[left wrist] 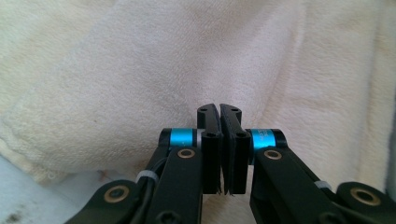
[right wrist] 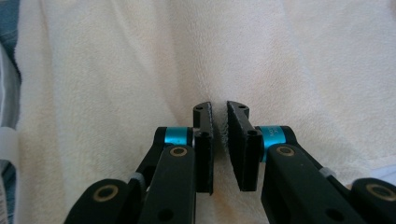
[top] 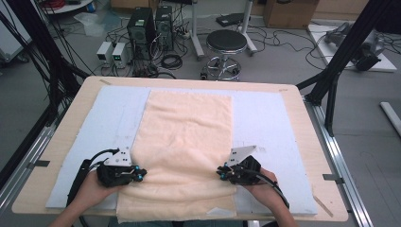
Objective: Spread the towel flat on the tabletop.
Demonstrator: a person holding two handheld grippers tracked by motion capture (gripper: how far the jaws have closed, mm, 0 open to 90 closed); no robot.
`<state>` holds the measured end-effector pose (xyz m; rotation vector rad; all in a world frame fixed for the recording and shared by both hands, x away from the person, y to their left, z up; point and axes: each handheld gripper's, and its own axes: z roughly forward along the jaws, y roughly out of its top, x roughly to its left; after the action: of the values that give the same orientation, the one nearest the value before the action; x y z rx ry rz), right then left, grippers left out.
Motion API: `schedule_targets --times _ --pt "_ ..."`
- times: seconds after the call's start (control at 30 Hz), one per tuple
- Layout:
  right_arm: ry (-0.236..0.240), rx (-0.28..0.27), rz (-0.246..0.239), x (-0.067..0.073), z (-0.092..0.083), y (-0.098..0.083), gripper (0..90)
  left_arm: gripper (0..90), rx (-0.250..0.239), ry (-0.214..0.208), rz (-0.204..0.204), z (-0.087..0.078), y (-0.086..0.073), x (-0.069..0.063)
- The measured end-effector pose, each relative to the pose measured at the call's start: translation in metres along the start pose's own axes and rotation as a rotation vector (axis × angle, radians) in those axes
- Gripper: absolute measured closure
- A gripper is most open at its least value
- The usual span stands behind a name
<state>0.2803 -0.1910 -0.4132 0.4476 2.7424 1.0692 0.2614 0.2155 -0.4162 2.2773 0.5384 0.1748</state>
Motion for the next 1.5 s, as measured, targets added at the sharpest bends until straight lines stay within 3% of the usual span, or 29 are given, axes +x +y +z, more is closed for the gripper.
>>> schedule_targets --times 0.2,0.33,0.47,0.57,0.63,0.7,0.77,0.9,1.0,1.17,1.23,1.33,1.5 --pt "0.019 -0.016 -0.004 0.011 -0.008 0.000 81.6 86.9 -0.007 -0.033 0.018 -0.010 -0.003 -0.017" --pt "0.033 -0.023 -0.034 0.023 -0.014 0.000 81.8 86.8 -0.004 -0.047 0.035 -0.016 -0.005 -0.028" --pt "0.051 -0.024 -0.042 0.032 -0.021 -0.001 77.8 85.6 -0.024 -0.051 0.045 -0.023 -0.004 -0.032" --pt "0.051 -0.047 -0.032 0.027 -0.026 0.002 69.2 74.2 -0.046 -0.012 0.041 -0.028 0.002 -0.026" --pt "0.036 -0.053 -0.015 0.018 -0.027 0.005 62.8 65.5 -0.072 0.019 0.020 -0.029 0.009 -0.016" --pt "0.051 -0.051 -0.002 0.010 -0.023 0.007 59.0 58.4 -0.095 0.032 0.002 -0.027 0.013 -0.008" --pt "0.043 -0.032 -0.001 0.001 -0.013 0.008 56.6 52.2 -0.090 0.045 -0.011 -0.020 0.016 0.004" --pt "0.026 0.005 0.008 -0.012 0.007 0.008 55.9 48.4 -0.062 0.065 -0.051 0.000 0.020 0.026" --pt "0.013 0.019 0.018 -0.021 0.016 0.007 55.6 48.4 -0.036 0.068 -0.068 0.015 0.021 0.038" --pt "0.006 -0.003 0.094 -0.042 0.021 0.001 52.9 55.1 0.032 0.083 -0.076 0.034 0.019 0.048" --pt "0.043 0.002 0.121 -0.045 0.022 -0.001 62.9 60.7 0.025 0.093 -0.075 0.035 0.021 0.049" --pt "0.069 -0.010 0.092 -0.041 0.019 0.002 79.5 71.6 0.025 0.097 -0.067 0.034 0.024 0.047" --pt "0.078 -0.004 0.062 -0.031 0.011 0.004 82.7 82.4 0.009 0.079 -0.041 0.022 0.024 0.035"
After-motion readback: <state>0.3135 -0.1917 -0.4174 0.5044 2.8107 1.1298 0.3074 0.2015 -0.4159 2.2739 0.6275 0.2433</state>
